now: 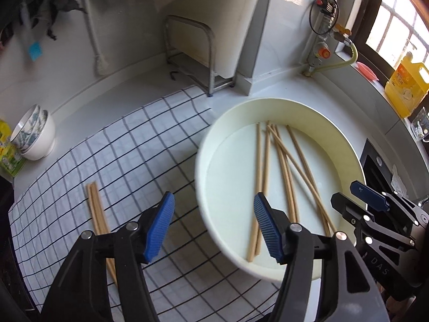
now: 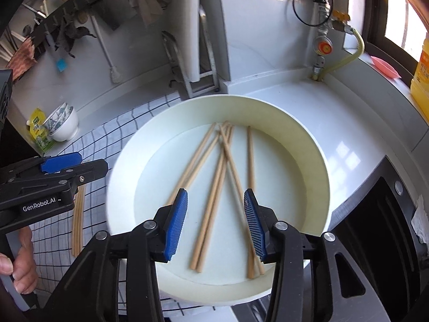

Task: Organize utensils
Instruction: 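Move both open tools back over the chopsticks on the cloth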

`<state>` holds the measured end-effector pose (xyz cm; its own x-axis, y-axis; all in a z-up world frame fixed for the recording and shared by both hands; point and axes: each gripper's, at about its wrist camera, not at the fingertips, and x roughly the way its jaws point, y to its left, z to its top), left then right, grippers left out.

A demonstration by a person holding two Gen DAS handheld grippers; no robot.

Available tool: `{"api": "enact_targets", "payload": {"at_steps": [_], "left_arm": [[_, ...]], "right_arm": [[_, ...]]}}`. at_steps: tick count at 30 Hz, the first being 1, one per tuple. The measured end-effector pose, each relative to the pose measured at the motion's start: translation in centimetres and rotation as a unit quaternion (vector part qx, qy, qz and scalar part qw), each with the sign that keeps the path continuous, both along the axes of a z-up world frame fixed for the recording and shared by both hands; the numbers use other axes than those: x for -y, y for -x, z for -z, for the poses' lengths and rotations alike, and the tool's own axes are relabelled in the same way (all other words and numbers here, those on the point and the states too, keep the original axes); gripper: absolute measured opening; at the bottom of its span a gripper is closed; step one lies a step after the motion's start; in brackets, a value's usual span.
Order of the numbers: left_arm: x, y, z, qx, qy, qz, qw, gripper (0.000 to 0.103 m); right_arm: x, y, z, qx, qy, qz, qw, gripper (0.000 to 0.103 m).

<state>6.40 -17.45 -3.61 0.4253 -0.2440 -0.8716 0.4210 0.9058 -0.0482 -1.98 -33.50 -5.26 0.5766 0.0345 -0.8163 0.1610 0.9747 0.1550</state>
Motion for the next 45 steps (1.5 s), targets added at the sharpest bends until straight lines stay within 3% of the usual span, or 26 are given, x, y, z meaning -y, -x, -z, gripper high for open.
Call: {"api": "enact_targets", "payload": {"at_steps": [14,22,31,45], "left_arm": [[-11.6,1.3,-1.4,0.029,-0.005,-0.084,0.9960,0.072],[-18.6,1.7,-0.3,0.015,-0.002,-0.143,0.9897,0.073],[-24.1,1.7,3.8,-0.023,-0.009,-0.193,0.9808,0.076],[-25.6,1.6,8.9,-0.050,-0.019,-0.165,0.9848,0.076]], "right_arm": [[-10.8,-1.1,-1.6,0.014,0.011,-0.102,0.995,0.053],[-16.9,-2.0,-0.7,0.000,0.008,-0.149,0.989,0.053],[-21.7,-3.3,3.5,-0.039,-0.001,-0.174,0.984,0.054],[-24.9,-4.6,9.2,-0.073,0.008,-0.162,0.984,0.054]]}}
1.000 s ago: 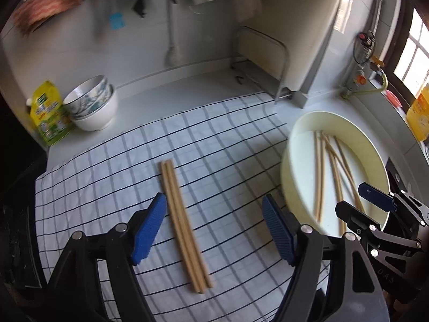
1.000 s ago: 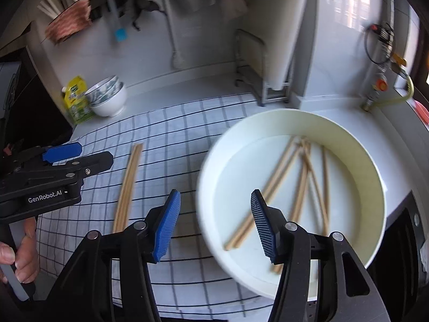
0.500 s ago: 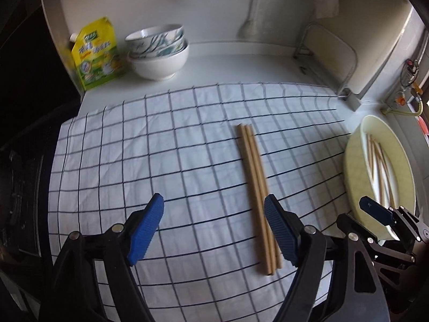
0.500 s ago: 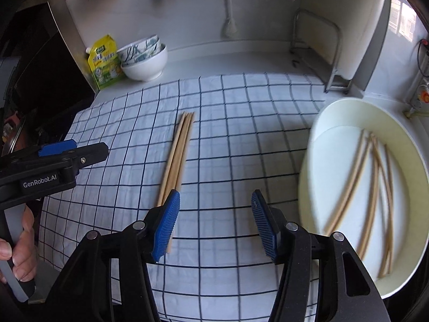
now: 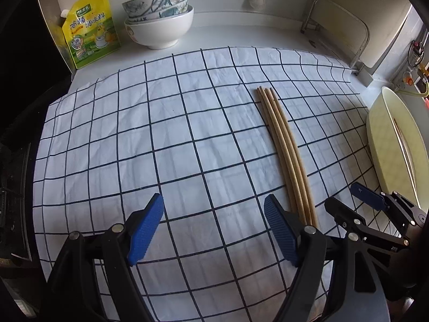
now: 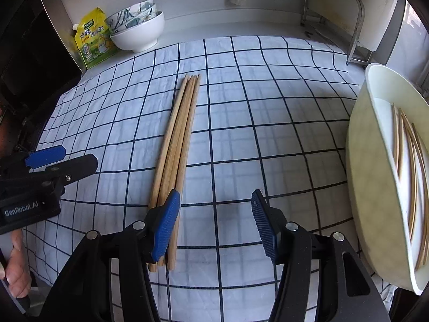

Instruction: Organize utensils

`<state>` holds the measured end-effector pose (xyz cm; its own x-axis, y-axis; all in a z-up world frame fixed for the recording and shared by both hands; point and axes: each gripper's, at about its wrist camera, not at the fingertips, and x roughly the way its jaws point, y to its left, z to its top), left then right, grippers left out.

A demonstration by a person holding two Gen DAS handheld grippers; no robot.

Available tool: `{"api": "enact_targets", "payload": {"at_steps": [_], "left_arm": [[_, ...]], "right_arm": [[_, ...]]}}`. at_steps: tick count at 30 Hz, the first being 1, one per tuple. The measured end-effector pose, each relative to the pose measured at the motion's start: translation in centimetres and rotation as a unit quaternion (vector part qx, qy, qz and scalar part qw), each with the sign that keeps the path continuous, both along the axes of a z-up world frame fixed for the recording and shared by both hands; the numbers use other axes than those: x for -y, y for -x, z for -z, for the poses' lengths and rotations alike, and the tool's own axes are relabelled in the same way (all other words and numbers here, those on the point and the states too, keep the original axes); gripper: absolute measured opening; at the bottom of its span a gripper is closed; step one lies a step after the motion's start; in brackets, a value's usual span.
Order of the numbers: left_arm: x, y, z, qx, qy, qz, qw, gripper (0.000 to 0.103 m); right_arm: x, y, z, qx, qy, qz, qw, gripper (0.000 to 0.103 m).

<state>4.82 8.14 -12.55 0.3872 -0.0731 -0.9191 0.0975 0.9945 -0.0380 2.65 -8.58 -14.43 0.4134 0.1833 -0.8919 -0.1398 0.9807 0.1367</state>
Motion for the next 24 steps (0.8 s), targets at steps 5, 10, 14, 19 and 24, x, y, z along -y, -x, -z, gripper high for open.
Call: {"api": "enact_targets", "payload": {"at_steps": [5,10,14,19,24], "left_arm": [[-0.2,-0.2,0.7,-0.004,0.007,0.003,1.0000,0.076],[-0.6,-0.5,0.8,-0.003,0.018,0.000,0.9998,0.076],[-0.6,-0.4,0.9,-0.004,0.021,-0.001,0.9998,0.076],[-0.1,-0.1,1.1,-0.004,0.026,0.002,0.9996,0.076],[0.5,0.0,1.2,-0.005,0.025,0.007,0.9996,0.076]], "right_arm": [[-0.8,-0.2,0.6,-0.002,0.013,-0.003,1.000,0.053],[-1.0,-0.5,1.0,-0.009,0.019,-0.004,1.000,0.053],[-1.1,-0.5,1.1,-0.010,0.021,-0.004,1.000,0.054],[-0.9,-0.5,1.1,-0.005,0.026,-0.004,1.000,0.054],[0.0,-0.3,1.1,-0.007,0.033,0.009,0.999,0.054]]}}
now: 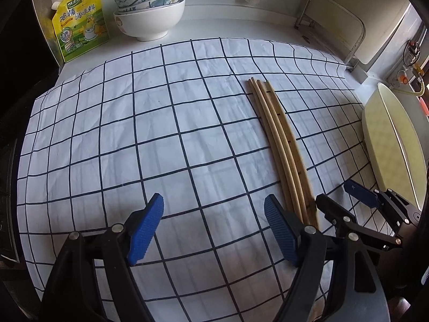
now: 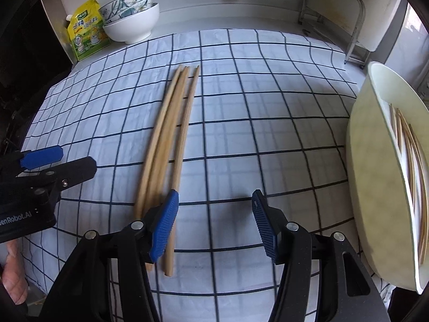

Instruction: Organize utensils

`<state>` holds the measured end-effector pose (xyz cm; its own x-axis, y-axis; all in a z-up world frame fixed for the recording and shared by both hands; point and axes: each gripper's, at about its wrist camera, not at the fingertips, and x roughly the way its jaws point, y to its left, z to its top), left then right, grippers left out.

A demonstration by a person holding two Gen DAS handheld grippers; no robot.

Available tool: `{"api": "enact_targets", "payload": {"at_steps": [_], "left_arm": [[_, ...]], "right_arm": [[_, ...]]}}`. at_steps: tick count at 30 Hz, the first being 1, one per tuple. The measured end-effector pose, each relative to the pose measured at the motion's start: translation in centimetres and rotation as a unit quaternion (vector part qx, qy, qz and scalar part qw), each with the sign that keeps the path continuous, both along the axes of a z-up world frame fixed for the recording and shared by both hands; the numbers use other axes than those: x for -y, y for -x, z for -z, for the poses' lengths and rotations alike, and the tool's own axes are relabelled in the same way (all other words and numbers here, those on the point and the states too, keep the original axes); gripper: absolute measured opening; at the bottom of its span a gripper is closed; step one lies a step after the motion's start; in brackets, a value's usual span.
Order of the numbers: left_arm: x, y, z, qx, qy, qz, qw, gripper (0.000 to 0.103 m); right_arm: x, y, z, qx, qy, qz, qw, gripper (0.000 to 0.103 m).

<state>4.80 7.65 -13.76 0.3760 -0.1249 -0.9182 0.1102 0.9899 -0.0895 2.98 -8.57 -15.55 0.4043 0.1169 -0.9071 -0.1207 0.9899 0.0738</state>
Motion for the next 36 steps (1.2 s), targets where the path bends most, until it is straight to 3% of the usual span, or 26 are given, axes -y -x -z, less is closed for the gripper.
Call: {"api": "enact_targets", "payload": {"at_steps": [8,16,36], "left_arm": [[-0.2,0.0,-0.3,0.003,-0.003,-0.007,1.0000,0.076],[0.3,0.2,0.0,0.002,-0.004,-0.004,1.0000,0.076],[4.4,-0.3,2.3,-0.006,-0.007,0.029,0.9995,0.076]], "right_arm": [[-0.2,0.5,-0.4,0.005,-0.017,-0.006,1.000,0.054],[-0.7,0.2,0.0,0.003,-0.003,-0.017,1.000,0.054],[3.5,0.7,0.0,0.010,-0.013,0.037,0.999,0.054]]}}
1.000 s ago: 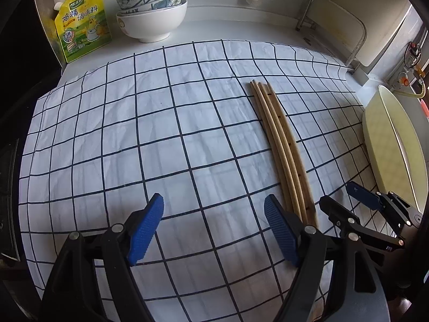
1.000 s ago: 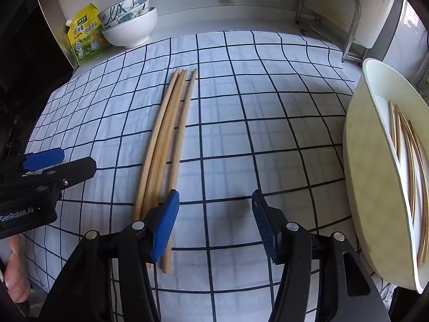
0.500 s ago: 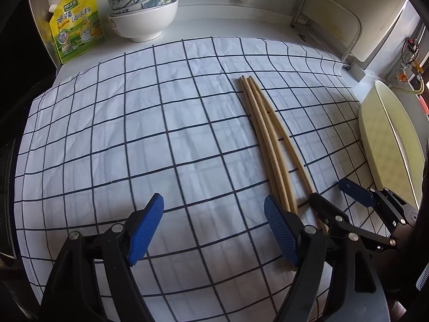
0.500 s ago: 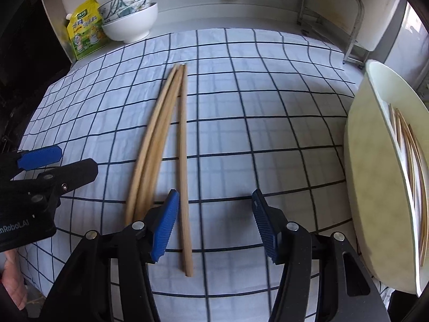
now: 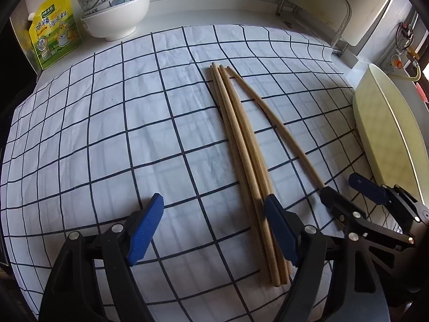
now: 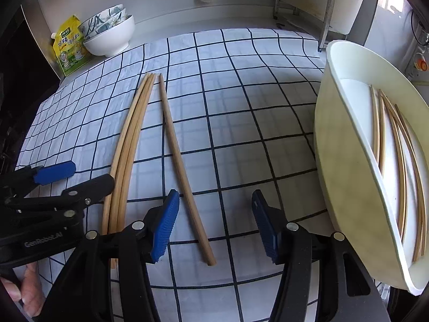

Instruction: Organize utensils

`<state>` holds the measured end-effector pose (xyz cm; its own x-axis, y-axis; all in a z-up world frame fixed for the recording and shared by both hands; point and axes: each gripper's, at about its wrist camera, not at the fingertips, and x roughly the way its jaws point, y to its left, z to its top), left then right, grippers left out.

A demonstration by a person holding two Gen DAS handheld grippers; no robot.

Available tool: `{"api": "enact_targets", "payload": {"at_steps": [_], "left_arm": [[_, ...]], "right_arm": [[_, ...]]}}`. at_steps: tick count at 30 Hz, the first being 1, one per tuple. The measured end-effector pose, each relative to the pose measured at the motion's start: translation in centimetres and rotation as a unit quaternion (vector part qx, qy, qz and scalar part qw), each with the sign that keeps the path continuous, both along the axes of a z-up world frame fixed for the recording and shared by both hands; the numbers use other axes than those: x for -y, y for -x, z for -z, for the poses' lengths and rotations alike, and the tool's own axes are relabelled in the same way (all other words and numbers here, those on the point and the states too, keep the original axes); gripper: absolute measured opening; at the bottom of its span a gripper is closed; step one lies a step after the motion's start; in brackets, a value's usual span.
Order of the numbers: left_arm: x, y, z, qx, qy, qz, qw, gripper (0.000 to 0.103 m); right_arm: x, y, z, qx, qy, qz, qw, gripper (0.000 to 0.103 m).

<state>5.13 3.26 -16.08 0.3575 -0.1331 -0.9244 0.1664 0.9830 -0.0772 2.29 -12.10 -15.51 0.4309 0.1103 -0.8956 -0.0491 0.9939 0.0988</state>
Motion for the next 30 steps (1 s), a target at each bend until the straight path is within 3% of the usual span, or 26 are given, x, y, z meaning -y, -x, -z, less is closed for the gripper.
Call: {"api": "enact_targets", "payload": {"at_steps": [14,25,30], "left_arm": [[-3.0,0.5,0.1,0.007,-0.022,-0.026,0.9994,0.077],[-1.8,-0.9,0.2,0.026,-0.037,-0.022,0.9987,0.077],[-1.5,-1.6,0.1,0.033,-0.037,-0.020,0.9986,0.068]], "right_arm": [[-0.4,-0.4,0.0,0.000,-0.004,-0.014,1.000,0.054],[-1.2,-1.5,0.3,0.013,0.028,-0.029,0.999,0.054],[-1.9,-2.1,0.5,0.024,0.043,-0.050,0.998,0.054]]}}
